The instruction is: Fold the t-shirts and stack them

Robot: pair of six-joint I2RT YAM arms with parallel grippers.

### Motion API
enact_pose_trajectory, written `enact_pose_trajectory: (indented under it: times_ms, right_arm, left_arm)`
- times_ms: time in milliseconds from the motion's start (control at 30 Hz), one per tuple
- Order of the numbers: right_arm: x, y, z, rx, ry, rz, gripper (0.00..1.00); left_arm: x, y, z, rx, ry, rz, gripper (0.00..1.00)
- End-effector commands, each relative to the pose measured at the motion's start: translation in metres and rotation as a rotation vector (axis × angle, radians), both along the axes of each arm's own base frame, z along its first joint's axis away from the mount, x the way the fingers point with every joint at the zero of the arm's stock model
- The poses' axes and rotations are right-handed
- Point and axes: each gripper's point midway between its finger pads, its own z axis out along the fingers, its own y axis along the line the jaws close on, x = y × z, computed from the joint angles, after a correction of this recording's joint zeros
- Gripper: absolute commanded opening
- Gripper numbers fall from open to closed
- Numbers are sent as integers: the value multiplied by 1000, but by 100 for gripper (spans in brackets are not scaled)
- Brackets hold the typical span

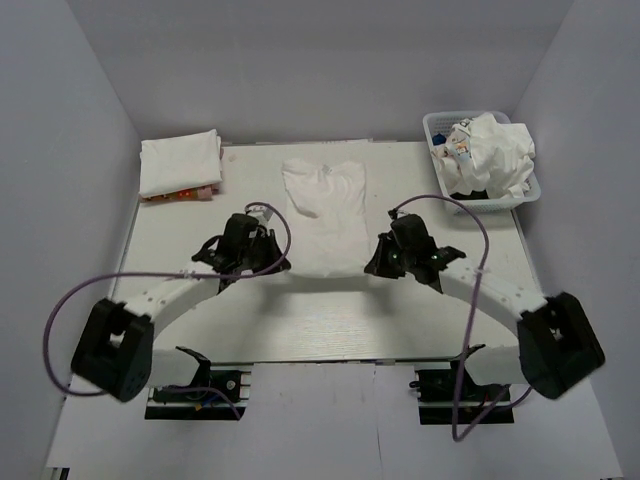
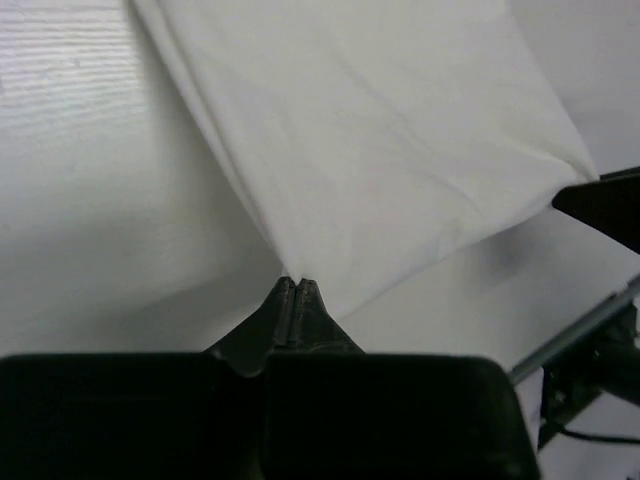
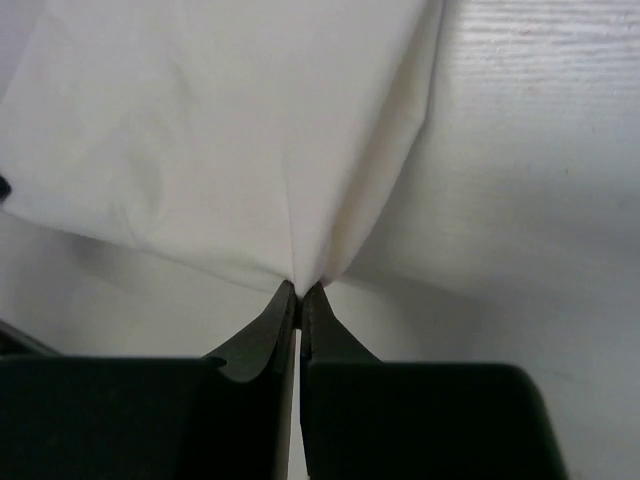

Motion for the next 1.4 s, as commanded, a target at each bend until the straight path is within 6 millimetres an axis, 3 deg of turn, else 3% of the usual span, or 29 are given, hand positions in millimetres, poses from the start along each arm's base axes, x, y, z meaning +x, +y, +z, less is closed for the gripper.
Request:
enact_pose_trajectory:
  times_ms: [0, 67, 133, 167, 267, 367, 400, 433, 500, 567, 600, 633, 667, 733, 767, 800, 833, 900, 933, 967, 1000, 1067, 1100, 1200, 1267, 1333, 1367]
  right_arm:
    - [-34, -9, 14, -6, 12, 60, 0]
    - [-37, -4, 44, 35, -51, 96, 0]
    - [-39, -3, 57, 30, -75, 130, 0]
    - [-31, 2, 79, 49, -122, 136, 0]
    - [-16, 9, 108, 75, -188, 130, 0]
    - [5, 10, 116, 55, -207, 82, 0]
    - [16, 14, 130, 66, -231, 62, 0]
    - [23, 14, 128, 58, -220, 45, 0]
    - [38, 21, 143, 71, -255, 35, 0]
    - [53, 18, 139, 49, -245, 12, 0]
    - [60, 19, 148, 52, -259, 4, 0]
    - [72, 23, 144, 42, -246, -2, 0]
    - [80, 23, 153, 47, -263, -1, 0]
    - [99, 26, 145, 28, -243, -6, 0]
    - [109, 26, 158, 35, -267, -14, 0]
    - [119, 23, 148, 19, -246, -29, 0]
    - [129, 25, 160, 27, -277, -30, 0]
    - [145, 22, 145, 13, -248, -44, 0]
    - [154, 23, 157, 26, -270, -46, 0]
    - [164, 20, 139, 10, -231, -55, 0]
    - [167, 20, 136, 11, -220, -50, 0]
    - [182, 21, 126, 10, -207, -58, 0]
    - [188, 20, 128, 10, -215, -55, 0]
    - [209, 20, 107, -5, -185, -55, 0]
    - [223, 22, 105, -6, -201, -40, 0]
    - [233, 21, 88, -10, -168, -43, 0]
    - [242, 22, 77, -14, -153, -47, 0]
  left_arm:
    - [-34, -5, 26, -62, -16, -74, 0]
    - [-42, -3, 51, -100, -72, -88, 0]
    - [-45, -6, 73, -130, -117, -95, 0]
    - [-37, -1, 94, -132, -188, -58, 0]
    - [-25, 1, 121, -139, -277, -17, 0]
    - [-1, 8, 139, -114, -328, 85, 0]
    - [5, 10, 141, -101, -321, 117, 0]
    - [14, 12, 134, -67, -303, 144, 0]
    - [33, 19, 143, -40, -327, 206, 0]
    - [54, 21, 147, -14, -339, 254, 0]
    - [63, 23, 149, 5, -346, 284, 0]
    - [72, 24, 160, 13, -364, 310, 0]
    - [83, 31, 160, 35, -369, 350, 0]
    - [101, 31, 155, 82, -363, 379, 0]
    - [106, 29, 152, 99, -359, 370, 0]
    - [115, 32, 151, 106, -364, 391, 0]
    - [124, 30, 158, 113, -382, 393, 0]
    - [140, 27, 140, 151, -351, 389, 0]
    - [151, 27, 147, 153, -366, 393, 0]
    - [161, 28, 131, 185, -342, 389, 0]
    - [171, 24, 138, 177, -354, 391, 0]
    - [182, 21, 130, 195, -347, 372, 0]
    - [191, 23, 114, 214, -321, 376, 0]
    - [212, 24, 116, 203, -330, 392, 0]
    - [222, 22, 96, 217, -306, 376, 0]
    - [234, 20, 94, 210, -314, 369, 0]
    - [243, 21, 80, 221, -300, 358, 0]
